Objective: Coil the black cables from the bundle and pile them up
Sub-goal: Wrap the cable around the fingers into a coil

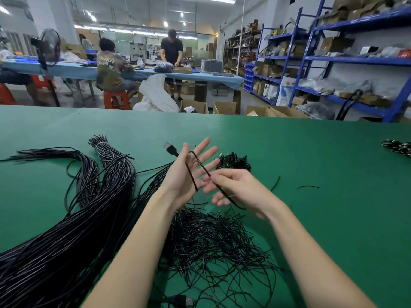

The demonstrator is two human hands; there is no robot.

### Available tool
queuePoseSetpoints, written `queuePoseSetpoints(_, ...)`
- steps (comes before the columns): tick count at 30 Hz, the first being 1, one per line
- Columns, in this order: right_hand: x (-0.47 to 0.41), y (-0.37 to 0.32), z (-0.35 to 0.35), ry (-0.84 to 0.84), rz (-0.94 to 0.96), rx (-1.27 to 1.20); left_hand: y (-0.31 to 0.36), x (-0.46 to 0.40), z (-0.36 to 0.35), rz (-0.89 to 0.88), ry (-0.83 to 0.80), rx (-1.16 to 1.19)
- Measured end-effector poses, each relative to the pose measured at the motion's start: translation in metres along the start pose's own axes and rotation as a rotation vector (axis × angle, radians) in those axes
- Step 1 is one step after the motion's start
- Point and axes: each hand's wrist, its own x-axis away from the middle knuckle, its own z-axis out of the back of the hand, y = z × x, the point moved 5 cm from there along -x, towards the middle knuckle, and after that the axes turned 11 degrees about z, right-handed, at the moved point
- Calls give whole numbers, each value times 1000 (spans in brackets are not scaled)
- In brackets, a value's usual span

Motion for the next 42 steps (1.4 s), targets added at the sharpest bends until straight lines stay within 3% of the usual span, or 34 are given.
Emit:
queuePoseSetpoints(6, 3, 34, 1, -125, -170, 166, 7, 9, -7, -8, -237, 154)
queuePoseSetpoints(10, -9, 22, 24, -196, -192, 503, 0, 18, -16, 134, -392, -4)
queuePoseSetpoints(14, -30, -17, 47, -333, -178, 823, -15, 17, -16, 309, -356, -304)
queuePoseSetpoints(17, -45, -48, 53, -337, -165, 884, -29, 15, -16, 404, -290, -560)
queuePoseSetpoints(22, -51, -82, 33, -168, 16, 1060, -22, 6, -10, 284, -52, -656)
queuePoseSetpoints(24, -43, -80, 26, 11, 100, 954, -14, 5, -5, 197, 44, -600)
queuePoseSetpoints(26, -29, -65, 19, 153, 108, 576, -5, 3, 2, 102, 114, -395)
queuePoseSetpoints(28, -16, -44, 7, 141, 32, 199, 3, 2, 3, 59, 57, -111)
queuePoseSetpoints(31, 0, -11, -7, -30, -130, -56, 10, 6, -1, 38, -60, 106)
queuePoseSetpoints(36, 12, 20, 6, -277, -307, 28, 21, 23, -7, 35, -389, 321)
queuePoseSetpoints(39, 7, 10, 25, -309, -322, 298, 10, 30, -18, 184, -557, 80)
queuePoseSetpoints(42, -7, -19, 36, -299, -277, 511, -9, 31, -26, 380, -542, -233)
